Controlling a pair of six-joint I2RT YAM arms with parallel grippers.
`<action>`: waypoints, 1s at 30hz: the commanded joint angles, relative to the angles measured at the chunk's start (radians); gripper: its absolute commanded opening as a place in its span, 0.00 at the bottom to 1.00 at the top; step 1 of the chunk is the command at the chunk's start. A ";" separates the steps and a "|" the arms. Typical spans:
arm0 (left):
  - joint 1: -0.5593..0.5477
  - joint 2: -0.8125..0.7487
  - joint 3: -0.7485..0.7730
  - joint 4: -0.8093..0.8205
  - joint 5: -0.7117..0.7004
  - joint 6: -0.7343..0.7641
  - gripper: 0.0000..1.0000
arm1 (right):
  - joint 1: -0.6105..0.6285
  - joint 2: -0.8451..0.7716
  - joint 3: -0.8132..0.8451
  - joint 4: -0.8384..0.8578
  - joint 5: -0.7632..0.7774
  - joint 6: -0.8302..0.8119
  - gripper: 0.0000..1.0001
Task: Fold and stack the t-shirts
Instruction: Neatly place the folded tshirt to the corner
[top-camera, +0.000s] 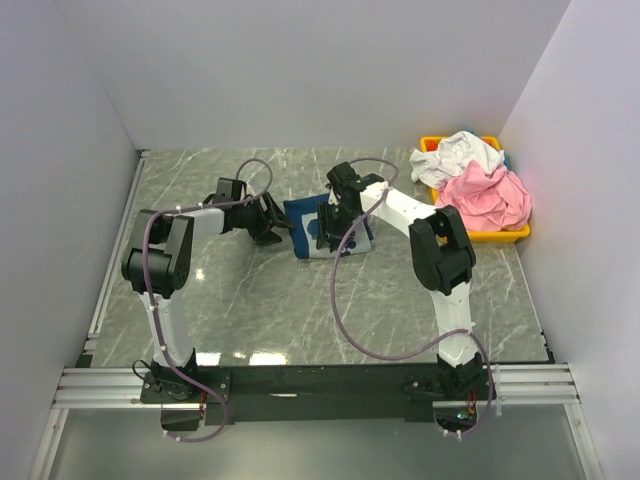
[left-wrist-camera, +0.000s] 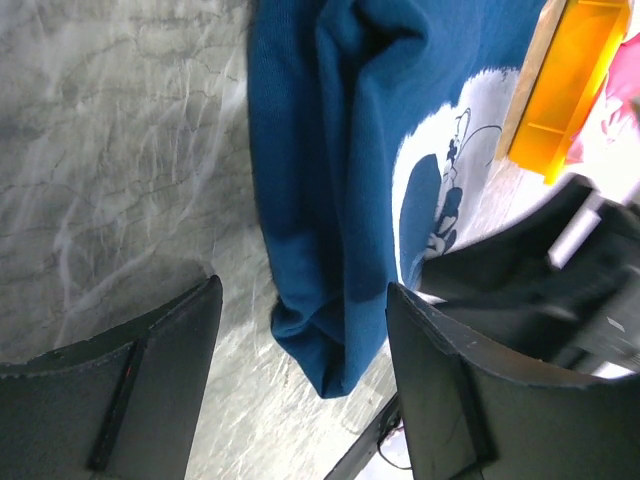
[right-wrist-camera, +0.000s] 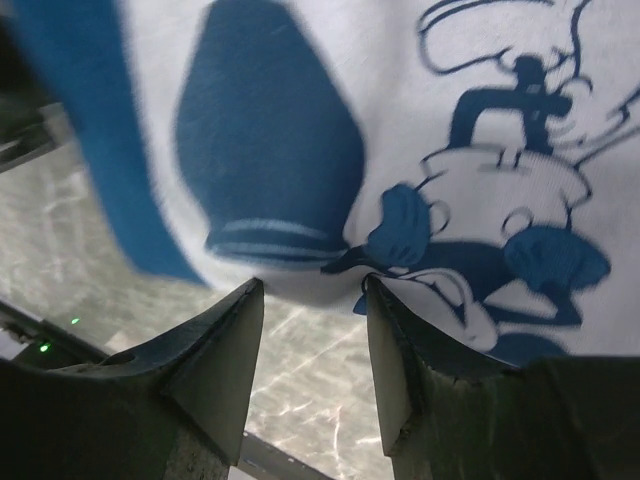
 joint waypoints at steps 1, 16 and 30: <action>-0.007 -0.032 -0.016 0.079 0.025 -0.018 0.72 | -0.001 0.044 0.000 0.016 0.034 0.002 0.53; -0.055 0.022 -0.041 0.118 -0.058 -0.060 0.72 | -0.013 0.067 -0.031 0.030 0.049 0.014 0.52; -0.067 0.056 -0.041 0.112 -0.125 -0.058 0.67 | -0.011 0.017 -0.089 0.059 0.045 0.027 0.52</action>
